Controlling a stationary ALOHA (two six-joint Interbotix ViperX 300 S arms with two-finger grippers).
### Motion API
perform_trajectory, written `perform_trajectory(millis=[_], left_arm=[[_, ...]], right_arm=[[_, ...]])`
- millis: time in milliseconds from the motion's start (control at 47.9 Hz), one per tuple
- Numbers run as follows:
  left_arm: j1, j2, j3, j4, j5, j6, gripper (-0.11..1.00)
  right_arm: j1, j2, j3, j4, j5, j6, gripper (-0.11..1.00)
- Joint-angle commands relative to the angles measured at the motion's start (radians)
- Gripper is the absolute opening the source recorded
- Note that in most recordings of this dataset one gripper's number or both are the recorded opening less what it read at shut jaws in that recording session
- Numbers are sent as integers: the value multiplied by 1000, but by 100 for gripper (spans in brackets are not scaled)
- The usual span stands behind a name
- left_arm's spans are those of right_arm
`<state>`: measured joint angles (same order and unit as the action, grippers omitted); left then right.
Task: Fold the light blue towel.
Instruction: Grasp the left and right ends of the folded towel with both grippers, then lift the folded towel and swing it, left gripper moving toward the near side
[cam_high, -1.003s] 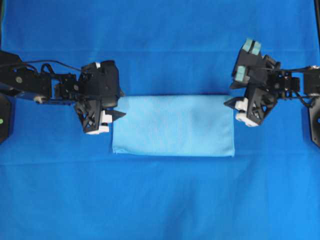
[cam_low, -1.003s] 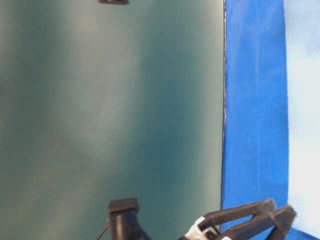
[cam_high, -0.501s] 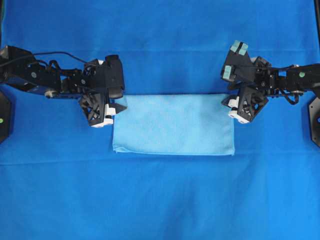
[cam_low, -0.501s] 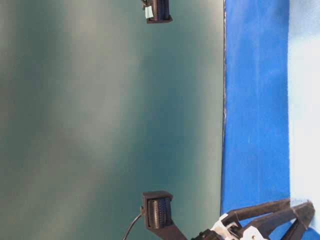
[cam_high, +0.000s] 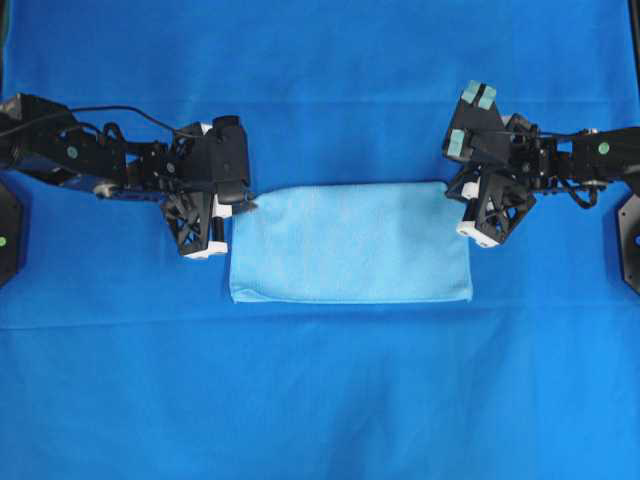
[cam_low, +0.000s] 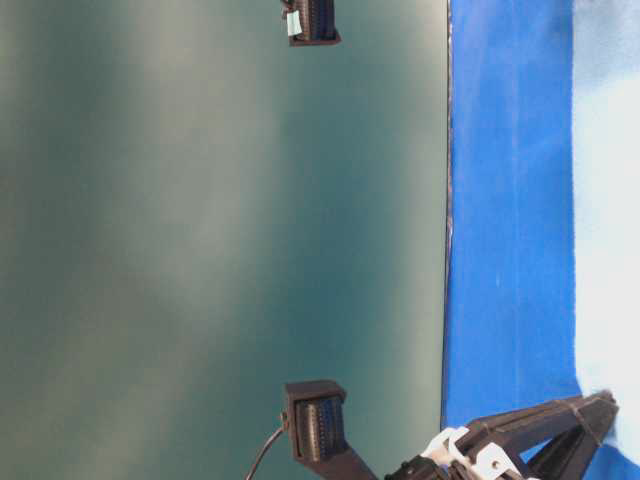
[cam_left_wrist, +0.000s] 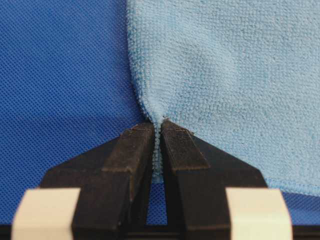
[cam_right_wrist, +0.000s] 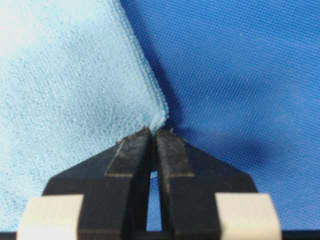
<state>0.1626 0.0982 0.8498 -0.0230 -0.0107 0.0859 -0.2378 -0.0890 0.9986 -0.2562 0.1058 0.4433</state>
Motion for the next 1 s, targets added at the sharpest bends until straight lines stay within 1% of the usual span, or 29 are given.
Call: perform_trajectory(millis=[0, 125, 209, 501, 668, 752, 856, 982], left_arm=[[5, -11, 3, 2, 31, 14, 3], [6, -38, -2, 3, 58, 17, 3], [6, -92, -6, 2, 101, 9, 3], [5, -331, -43, 2, 252, 8, 3], [5, -426, -75, 2, 290, 14, 3], [5, -466, -86, 2, 302, 17, 3], [6, -492, -89, 2, 299, 18, 3], [3, -491, -87, 2, 299, 8, 3]], right_arm=[[-3, -15, -14, 0, -5, 2, 2], [-3, -32, -20, 2, 3, 9, 2], [-3, -71, -25, 5, 20, 11, 2], [5, -322, -51, 5, 172, 9, 2], [6, -462, -72, 3, 245, 9, 2], [6, -512, -71, 5, 259, 8, 2], [6, -546, -61, 3, 264, 8, 2], [6, -541, -63, 2, 262, 8, 2]])
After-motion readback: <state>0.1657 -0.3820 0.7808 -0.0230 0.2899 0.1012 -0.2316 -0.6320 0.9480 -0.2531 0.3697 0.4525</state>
